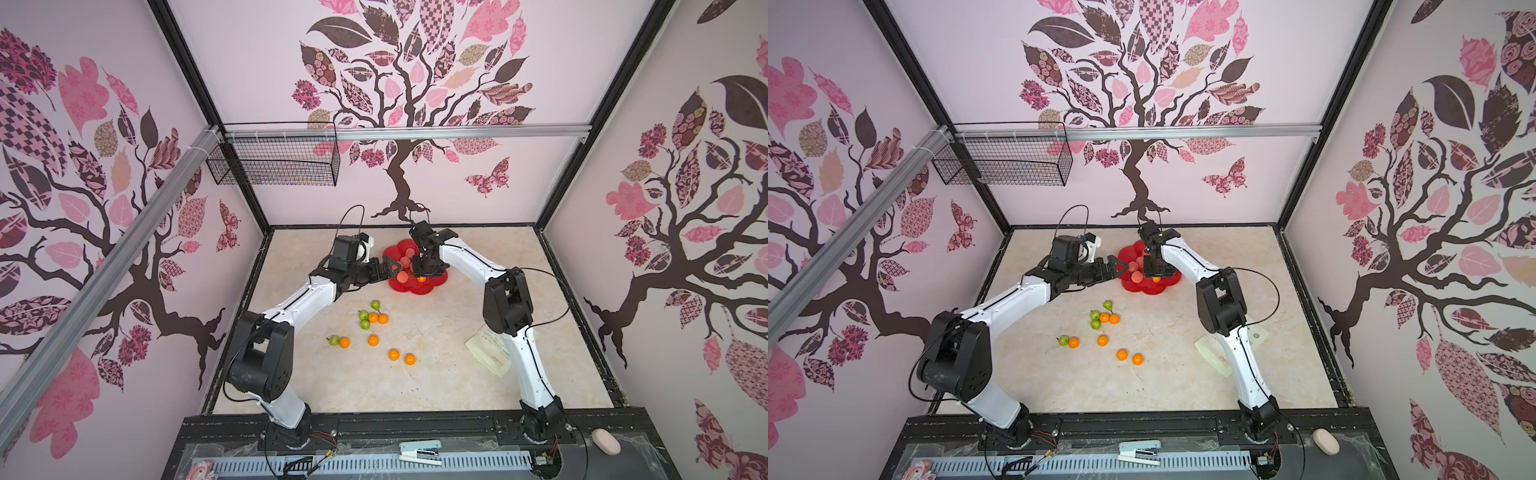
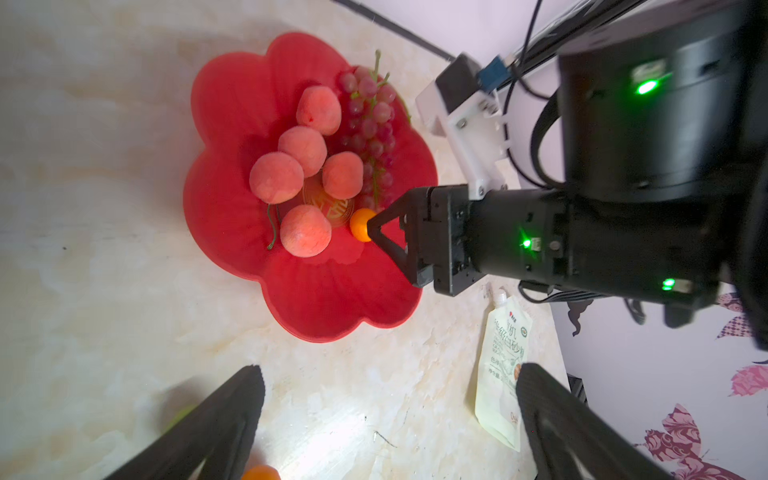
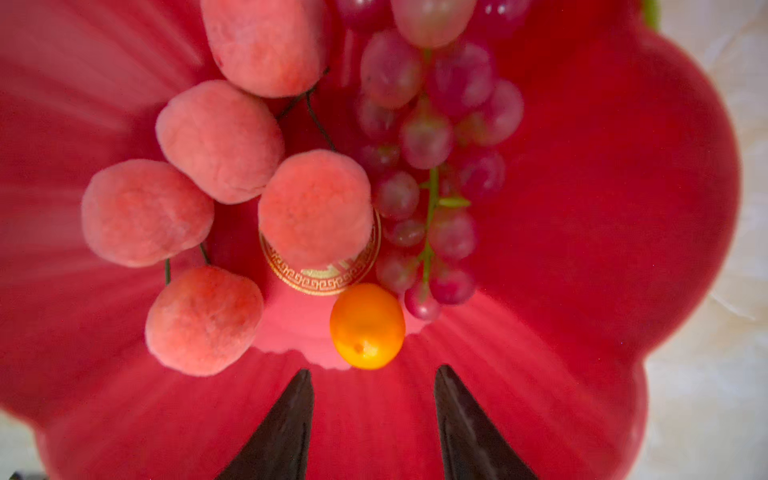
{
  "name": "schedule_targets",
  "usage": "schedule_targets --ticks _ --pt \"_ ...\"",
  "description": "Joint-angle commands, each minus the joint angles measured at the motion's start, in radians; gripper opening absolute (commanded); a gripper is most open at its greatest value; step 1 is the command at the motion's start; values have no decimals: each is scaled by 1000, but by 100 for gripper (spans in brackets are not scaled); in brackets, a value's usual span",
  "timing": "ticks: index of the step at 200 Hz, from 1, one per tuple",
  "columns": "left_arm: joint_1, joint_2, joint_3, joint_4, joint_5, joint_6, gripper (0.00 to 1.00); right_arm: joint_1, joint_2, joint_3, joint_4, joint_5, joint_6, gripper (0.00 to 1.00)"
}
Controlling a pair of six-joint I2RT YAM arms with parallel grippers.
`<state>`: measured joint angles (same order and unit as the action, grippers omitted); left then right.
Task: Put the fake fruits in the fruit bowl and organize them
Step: 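Raise the right gripper and move it over another kumquat near the robot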
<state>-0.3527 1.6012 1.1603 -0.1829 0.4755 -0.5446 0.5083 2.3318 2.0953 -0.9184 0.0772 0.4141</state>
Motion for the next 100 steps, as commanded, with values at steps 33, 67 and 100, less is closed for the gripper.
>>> schedule_targets --ticks 33,67,100 --pt "-108 -271 -106 -130 -188 55 98 13 -393 -312 170 -71 20 51" --pt "-153 -419 -230 -146 -225 -14 98 55 -553 -523 237 -70 68 51" --pt "-170 -554 -333 -187 -241 -66 98 148 -670 -674 252 -45 101 51"
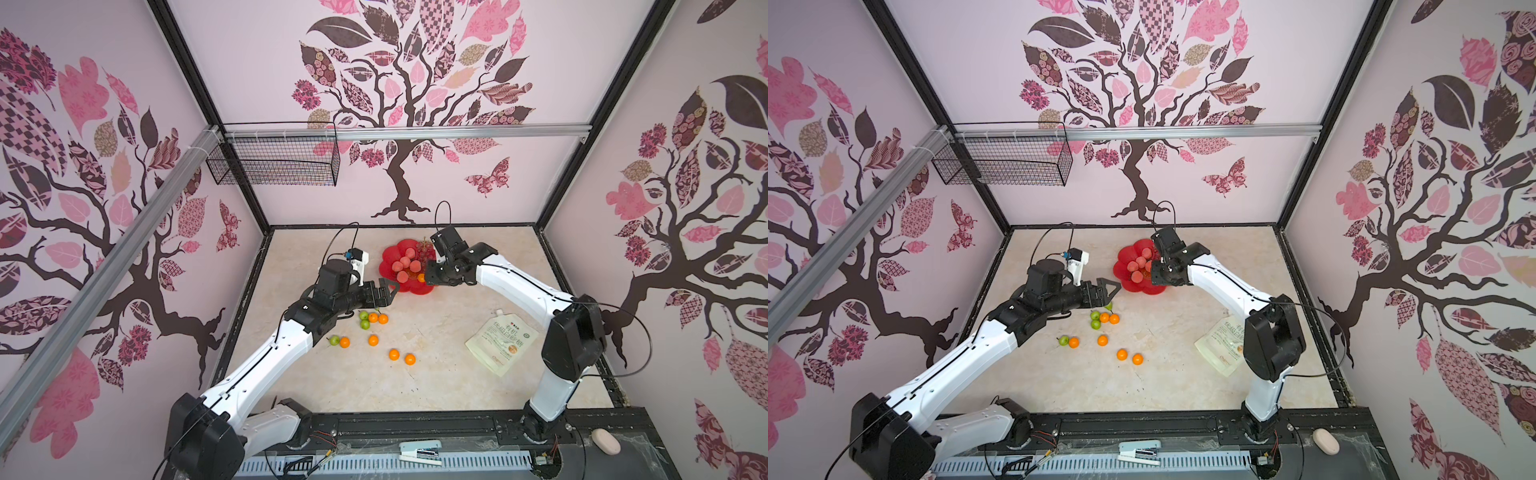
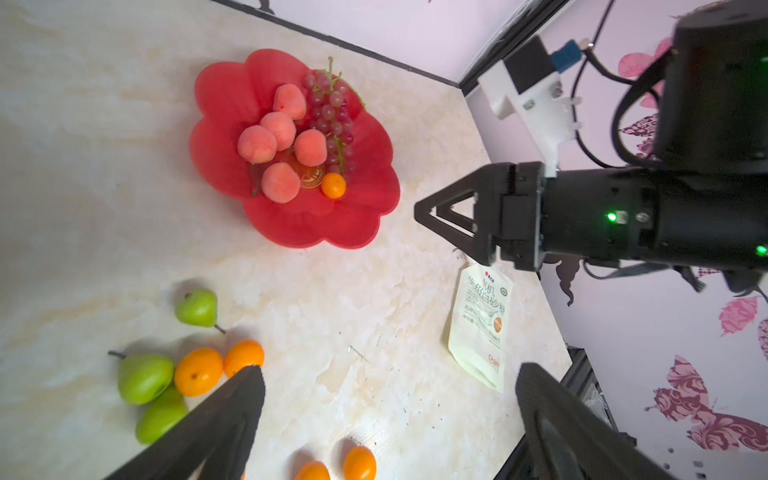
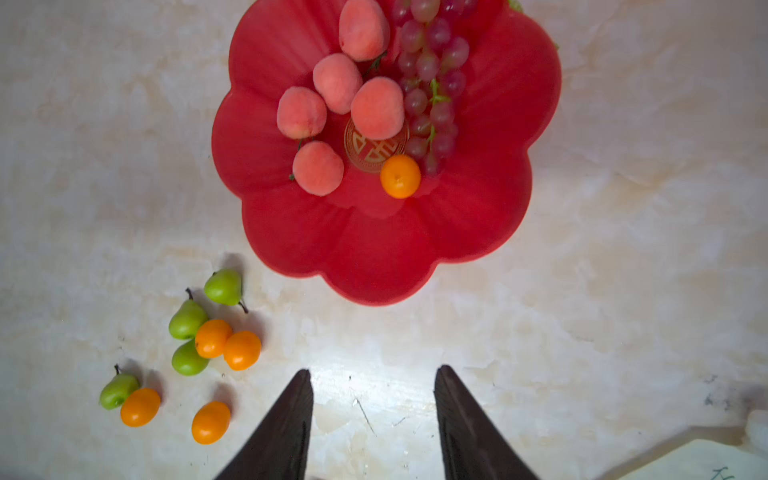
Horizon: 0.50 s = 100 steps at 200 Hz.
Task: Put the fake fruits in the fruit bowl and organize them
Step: 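Raise the right gripper and move it over another kumquat near the robot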
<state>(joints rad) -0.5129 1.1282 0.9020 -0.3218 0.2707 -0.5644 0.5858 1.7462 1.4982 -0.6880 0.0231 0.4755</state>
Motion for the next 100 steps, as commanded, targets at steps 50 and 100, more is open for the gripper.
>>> schedule_targets --ticks 50,100 --pt "-84 -303 -237 -50 -116 -69 98 220 -170 -282 38 -23 101 50" --pt "-241 -414 -317 -130 -252 -159 99 328 -167 -371 35 -43 202 49"
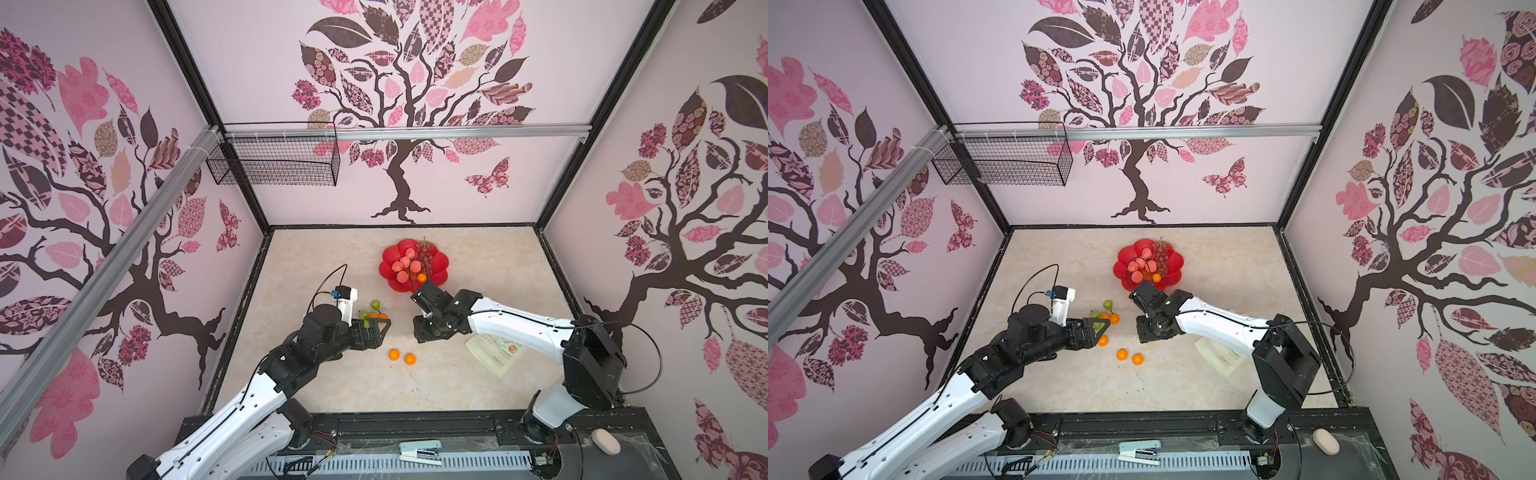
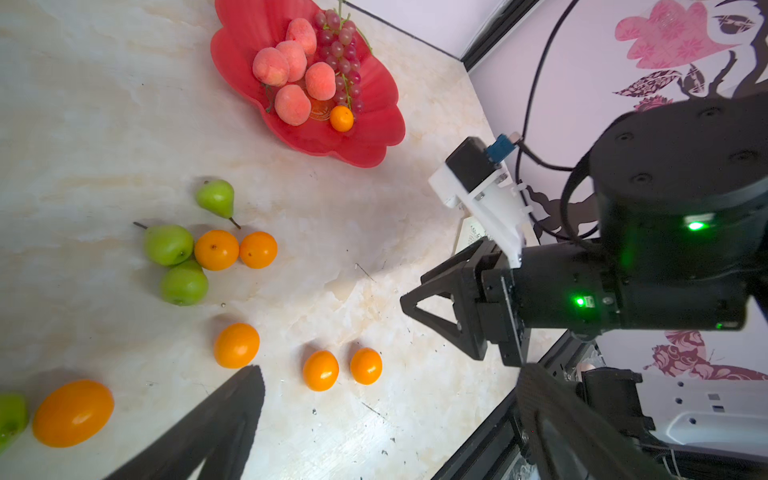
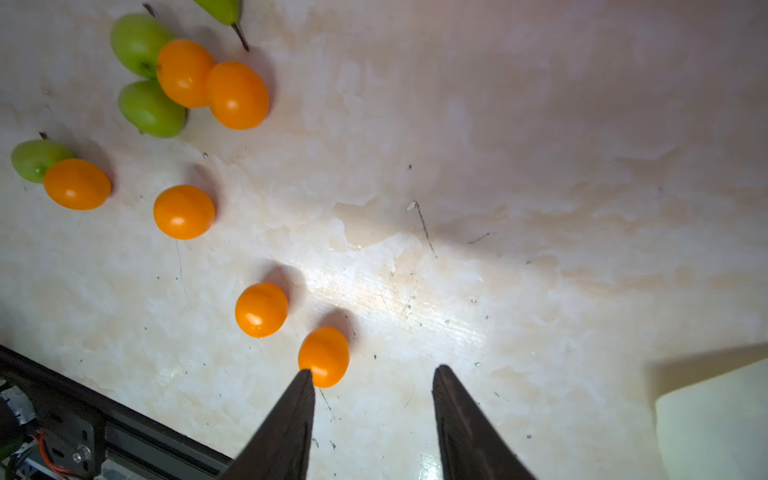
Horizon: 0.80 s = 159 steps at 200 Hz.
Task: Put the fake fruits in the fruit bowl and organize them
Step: 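Raise the right gripper and move it over another kumquat near the robot, then lower the right gripper and close it on the kumquat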
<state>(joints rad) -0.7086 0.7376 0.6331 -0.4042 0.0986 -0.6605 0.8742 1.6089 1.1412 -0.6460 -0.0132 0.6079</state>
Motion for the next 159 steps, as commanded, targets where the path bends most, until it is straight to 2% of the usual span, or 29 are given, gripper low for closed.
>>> schedule_targets --ticks 1,55,159 --pt "-48 -25 -49 -50 -80 -65 99 40 -29 -15 -7 -6 72 49" --pt "-167 -61 -133 -66 -155 -138 99 117 15 -47 5 -8 153 49" --pt "-169 -152 -218 -71 -178 -171 99 125 120 -6 16 -48 164 50"
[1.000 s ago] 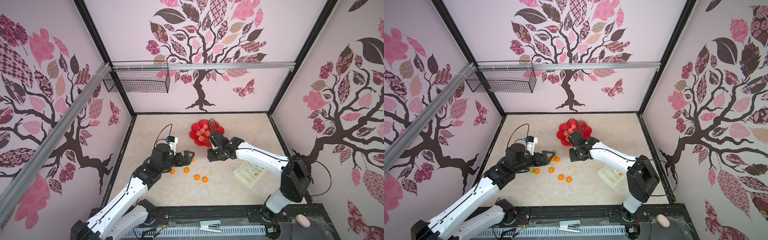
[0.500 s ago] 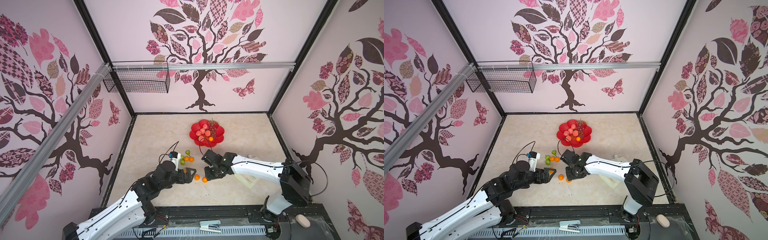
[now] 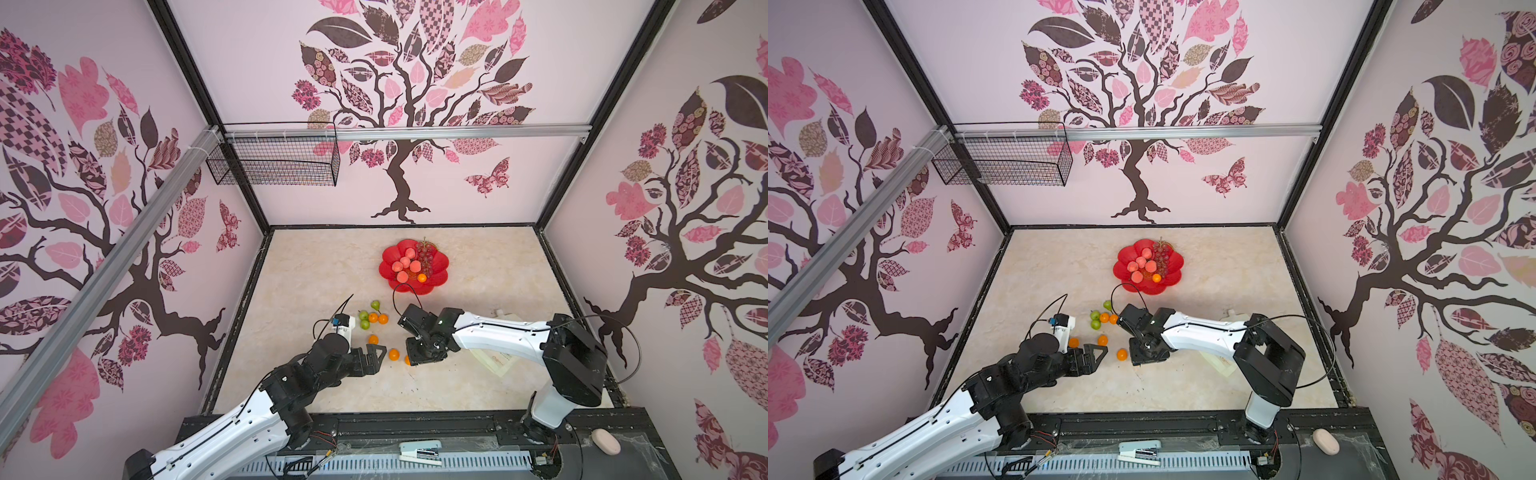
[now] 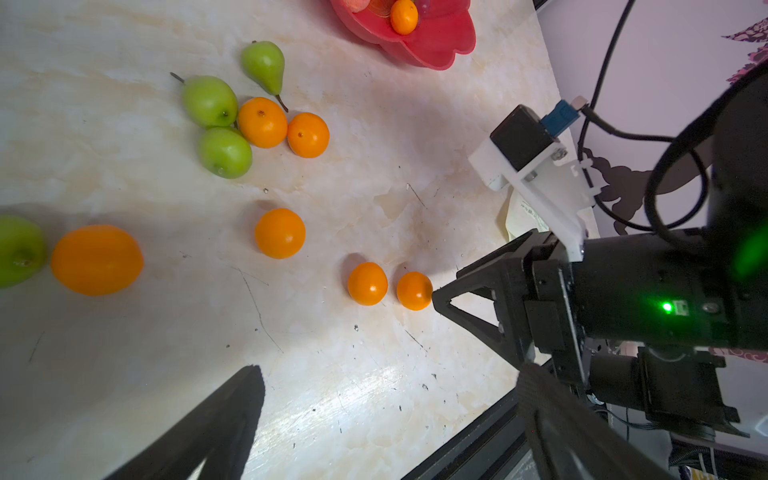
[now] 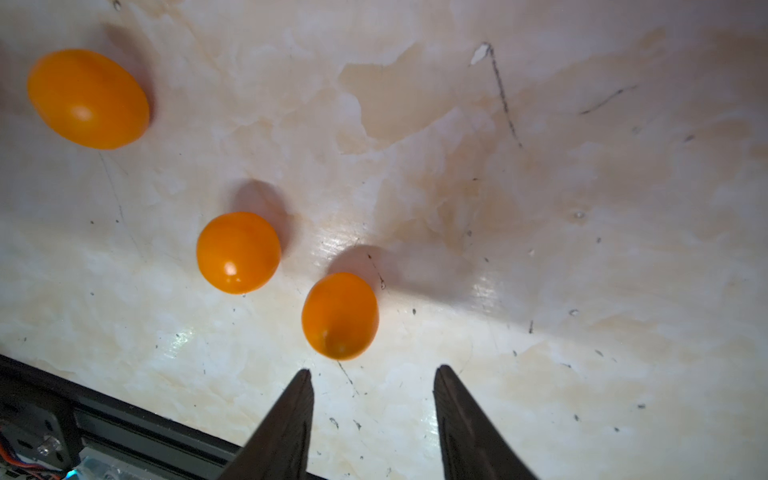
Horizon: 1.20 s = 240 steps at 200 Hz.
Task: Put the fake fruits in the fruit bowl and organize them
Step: 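Lower the right gripper and close it on the kumquat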
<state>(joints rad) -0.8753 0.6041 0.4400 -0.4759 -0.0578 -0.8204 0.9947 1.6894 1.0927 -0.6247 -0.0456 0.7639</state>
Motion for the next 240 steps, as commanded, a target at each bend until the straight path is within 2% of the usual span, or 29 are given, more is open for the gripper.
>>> schedule_targets --ticks 1,153,240 --pt "-3 -18 -26 1 -22 -11 99 5 41 43 -5 -16 8 50" --pt "-2 -26 -52 19 -28 -10 99 7 168 116 -34 -8 -14 50" --pt "-2 -9 -52 45 -27 -11 99 8 197 122 -37 3 -26 46"
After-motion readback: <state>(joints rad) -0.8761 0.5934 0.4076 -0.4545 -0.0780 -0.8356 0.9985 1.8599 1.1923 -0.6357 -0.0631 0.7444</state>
